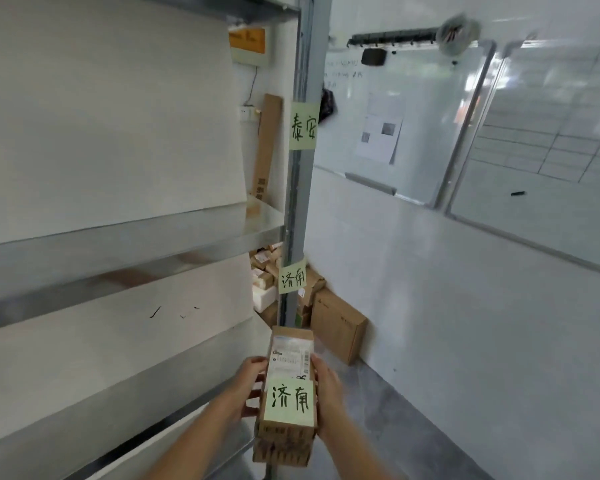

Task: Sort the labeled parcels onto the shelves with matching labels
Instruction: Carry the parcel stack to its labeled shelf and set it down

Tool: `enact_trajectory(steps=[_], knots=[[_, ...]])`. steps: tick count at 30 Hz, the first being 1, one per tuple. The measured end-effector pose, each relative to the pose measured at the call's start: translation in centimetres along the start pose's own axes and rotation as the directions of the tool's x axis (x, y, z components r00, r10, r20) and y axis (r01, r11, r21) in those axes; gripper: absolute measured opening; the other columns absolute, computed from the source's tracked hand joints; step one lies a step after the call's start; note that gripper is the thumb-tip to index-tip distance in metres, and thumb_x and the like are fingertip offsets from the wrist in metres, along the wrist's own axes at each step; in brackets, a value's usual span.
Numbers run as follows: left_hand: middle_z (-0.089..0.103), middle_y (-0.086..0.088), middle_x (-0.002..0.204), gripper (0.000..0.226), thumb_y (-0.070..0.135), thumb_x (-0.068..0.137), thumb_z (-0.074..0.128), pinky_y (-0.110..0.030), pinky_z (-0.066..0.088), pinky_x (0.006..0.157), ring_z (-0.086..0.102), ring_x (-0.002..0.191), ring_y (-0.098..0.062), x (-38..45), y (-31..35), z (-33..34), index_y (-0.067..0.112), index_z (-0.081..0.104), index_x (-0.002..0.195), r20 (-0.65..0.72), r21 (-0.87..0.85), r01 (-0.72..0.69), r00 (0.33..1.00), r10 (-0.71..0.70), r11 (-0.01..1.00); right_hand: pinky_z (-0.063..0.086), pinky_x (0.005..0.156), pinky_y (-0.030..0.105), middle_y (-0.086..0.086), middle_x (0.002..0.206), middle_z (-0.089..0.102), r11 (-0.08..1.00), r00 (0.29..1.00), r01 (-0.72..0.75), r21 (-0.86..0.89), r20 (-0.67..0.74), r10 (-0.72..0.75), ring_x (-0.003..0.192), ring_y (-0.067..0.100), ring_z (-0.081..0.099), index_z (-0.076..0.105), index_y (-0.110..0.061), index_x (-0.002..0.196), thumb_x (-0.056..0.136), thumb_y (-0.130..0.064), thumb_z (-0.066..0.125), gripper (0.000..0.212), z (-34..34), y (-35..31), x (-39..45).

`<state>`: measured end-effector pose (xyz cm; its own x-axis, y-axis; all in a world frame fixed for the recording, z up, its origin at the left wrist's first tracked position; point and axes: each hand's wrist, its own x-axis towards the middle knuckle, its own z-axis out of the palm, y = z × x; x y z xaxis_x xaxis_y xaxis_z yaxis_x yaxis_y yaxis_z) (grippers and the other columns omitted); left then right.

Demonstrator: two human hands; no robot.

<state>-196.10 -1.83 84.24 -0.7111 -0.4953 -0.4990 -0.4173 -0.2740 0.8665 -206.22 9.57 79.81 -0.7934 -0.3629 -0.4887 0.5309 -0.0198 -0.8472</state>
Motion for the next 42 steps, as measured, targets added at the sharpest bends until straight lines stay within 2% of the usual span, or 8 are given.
enact_trajectory(steps=[7, 12, 16, 19, 23, 29, 36, 42], knots=[[0.069, -0.016, 0.108, 0.026, 0.038, 0.099, 0.044, -0.041, 0.055, 0.078, 0.066, 0.099, -0.032, 0.5, 1.9, -0.5, 0.022, 0.05, 0.118, -0.164, -0.114, 0.029, 0.985, -0.048, 0.993, 0.061, 0.065, 0.042, 0.023, 0.093, 0.076, 0.992, 0.979, -0.019, -0.126, 0.2, 0.044, 0.081, 0.04, 0.075, 0.068, -0.005, 0.11, 0.09, -0.042, 0.066, 0.043, 2.5, -2.7, 3.3], [0.069, -0.014, 0.099, 0.025, 0.036, 0.099, 0.04, -0.035, 0.049, 0.071, 0.064, 0.087, -0.028, -1.4, 3.5, 2.0, 0.016, 0.054, 0.103, -0.278, -0.182, -0.047, 0.961, -0.005, 0.982, 0.059, 0.082, 0.057, 0.024, 0.098, 0.075, 0.976, 0.947, 0.047, -0.214, 0.32, 0.025, 0.088, 0.042, 0.074, 0.065, -0.007, 0.113, 0.088, -0.044, 0.067, 0.045, 2.3, -5.0, 4.7], [0.066, -0.011, 0.09, 0.029, 0.038, 0.099, 0.039, -0.031, 0.045, 0.068, 0.06, 0.079, -0.025, -3.3, 4.4, 5.1, 0.015, 0.056, 0.094, -0.381, -0.221, -0.106, 0.925, 0.014, 0.969, 0.062, 0.076, 0.046, 0.019, 0.095, 0.077, 0.962, 0.908, 0.073, -0.264, 0.417, 0.046, 0.079, 0.033, 0.076, 0.064, -0.008, 0.112, 0.089, -0.041, 0.068, 0.041, 1.2, -7.5, 4.9], [0.065, -0.009, 0.086, 0.031, 0.039, 0.099, 0.039, -0.029, 0.044, 0.064, 0.059, 0.072, -0.022, -4.6, 4.3, 7.1, 0.013, 0.056, 0.097, -0.446, -0.259, -0.129, 0.895, 0.0, 0.957, 0.06, 0.085, 0.052, 0.02, 0.098, 0.076, 0.96, 0.881, 0.072, -0.269, 0.469, 0.065, 0.087, 0.038, 0.074, 0.064, -0.002, 0.115, 0.087, -0.038, 0.071, 0.046, 0.3, -8.7, 4.4], [0.067, -0.013, 0.089, 0.035, 0.04, 0.098, 0.038, -0.034, 0.048, 0.072, 0.062, 0.083, -0.026, -6.5, 3.5, 9.7, 0.012, 0.056, 0.106, -0.492, -0.27, -0.158, 0.871, 0.005, 0.95, 0.062, 0.077, 0.046, 0.019, 0.099, 0.076, 0.959, 0.837, 0.067, -0.275, 0.538, 0.096, 0.084, 0.034, 0.075, 0.064, -0.004, 0.117, 0.088, -0.038, 0.07, 0.045, -1.6, -9.3, 3.5], [0.066, -0.014, 0.1, 0.033, 0.04, 0.101, 0.038, -0.035, 0.049, 0.071, 0.062, 0.087, -0.026, -9.2, 3.0, 12.8, 0.018, 0.048, 0.124, -0.552, -0.275, -0.187, 0.834, 0.004, 0.943, 0.063, 0.074, 0.044, 0.016, 0.093, 0.078, 0.965, 0.776, -0.005, -0.262, 0.607, 0.169, 0.077, 0.032, 0.077, 0.065, -0.008, 0.116, 0.085, -0.041, 0.073, 0.047, -4.1, -9.5, 2.1], [0.063, -0.01, 0.095, 0.027, 0.034, 0.099, 0.036, -0.031, 0.044, 0.066, 0.059, 0.077, -0.021, -10.8, 2.0, 15.6, 0.017, 0.056, 0.101, -0.587, -0.282, -0.224, 0.809, 0.017, 0.933, 0.059, 0.088, 0.052, 0.018, 0.093, 0.077, 0.969, 0.748, 0.02, -0.246, 0.647, 0.149, 0.077, 0.032, 0.074, 0.068, -0.002, 0.107, 0.089, -0.033, 0.068, 0.036, -7.0, -9.5, 0.0], [0.066, -0.012, 0.097, 0.033, 0.041, 0.097, 0.04, -0.03, 0.046, 0.067, 0.061, 0.088, -0.025, -11.0, -0.1, 17.1, 0.015, 0.059, 0.102, -0.588, -0.336, -0.219, 0.809, -0.023, 0.916, 0.057, 0.091, 0.054, 0.023, 0.102, 0.075, 0.962, 0.751, 0.01, -0.273, 0.637, 0.173, 0.091, 0.039, 0.074, 0.07, -0.003, 0.103, 0.089, -0.032, 0.068, 0.032, -9.0, -8.7, -0.9]])
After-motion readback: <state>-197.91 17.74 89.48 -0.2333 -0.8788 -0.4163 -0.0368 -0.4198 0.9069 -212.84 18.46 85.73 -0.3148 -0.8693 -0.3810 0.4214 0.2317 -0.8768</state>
